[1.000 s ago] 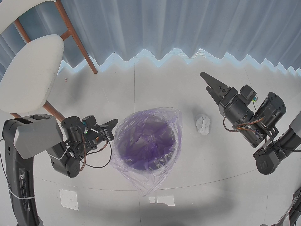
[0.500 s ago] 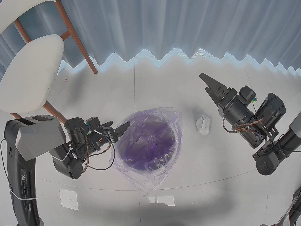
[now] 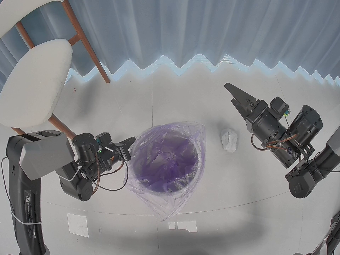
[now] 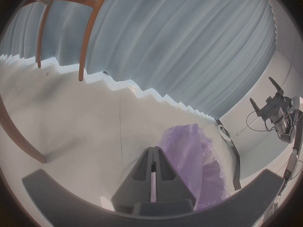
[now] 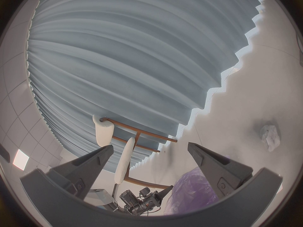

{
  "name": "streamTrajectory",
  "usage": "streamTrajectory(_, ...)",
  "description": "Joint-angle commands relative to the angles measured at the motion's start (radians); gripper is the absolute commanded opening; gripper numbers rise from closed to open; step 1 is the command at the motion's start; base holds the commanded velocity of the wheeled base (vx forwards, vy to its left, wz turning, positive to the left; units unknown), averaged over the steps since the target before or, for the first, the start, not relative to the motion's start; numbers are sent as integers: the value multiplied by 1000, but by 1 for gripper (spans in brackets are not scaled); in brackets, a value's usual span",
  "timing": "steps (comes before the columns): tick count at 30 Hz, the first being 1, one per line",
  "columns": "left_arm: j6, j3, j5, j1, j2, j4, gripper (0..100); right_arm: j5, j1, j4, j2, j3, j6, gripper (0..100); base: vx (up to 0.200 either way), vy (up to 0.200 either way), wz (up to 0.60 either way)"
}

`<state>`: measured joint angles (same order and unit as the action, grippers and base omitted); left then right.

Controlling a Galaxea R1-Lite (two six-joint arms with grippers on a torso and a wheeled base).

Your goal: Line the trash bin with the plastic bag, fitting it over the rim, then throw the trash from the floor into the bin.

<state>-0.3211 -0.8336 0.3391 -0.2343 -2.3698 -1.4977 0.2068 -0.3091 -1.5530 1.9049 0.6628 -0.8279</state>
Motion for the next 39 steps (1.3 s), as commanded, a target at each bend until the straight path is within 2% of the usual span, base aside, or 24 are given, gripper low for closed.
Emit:
streamTrajectory(1, -1, -16, 0, 18, 1, 2, 0, 0, -1, -10, 2, 0, 1, 100, 0, 0, 0)
streamTrajectory(8, -3, -27, 0, 36, -28, 2, 0, 0, -1, -10, 0, 0, 1, 100, 0, 0, 0)
streamTrajectory(19, -18, -19, -9, 13, 4, -7, 0, 0, -1, -10, 3, 0, 1, 100, 0, 0, 0)
streamTrajectory(20, -15, -13, -12, 9, 6, -7, 100, 0, -1, -10, 3, 0, 1, 100, 0, 0, 0)
streamTrajectory(29, -9, 1, -11, -22, -6, -7, 100, 0, -1, -10, 2, 0, 1, 100, 0, 0, 0)
streamTrajectory(37, -12, -16, -14, -14, -20, -6, 100, 0, -1, -10, 2, 0, 1, 100, 0, 0, 0)
streamTrajectory(38, -13, -16, -12, -13, -19, -6, 0, 0, -1, -10, 2, 0, 1, 100, 0, 0, 0)
streamTrajectory(39, -13, -15, -12, -13, -19, -6, 0, 0, -1, -10, 2, 0, 1, 100, 0, 0, 0)
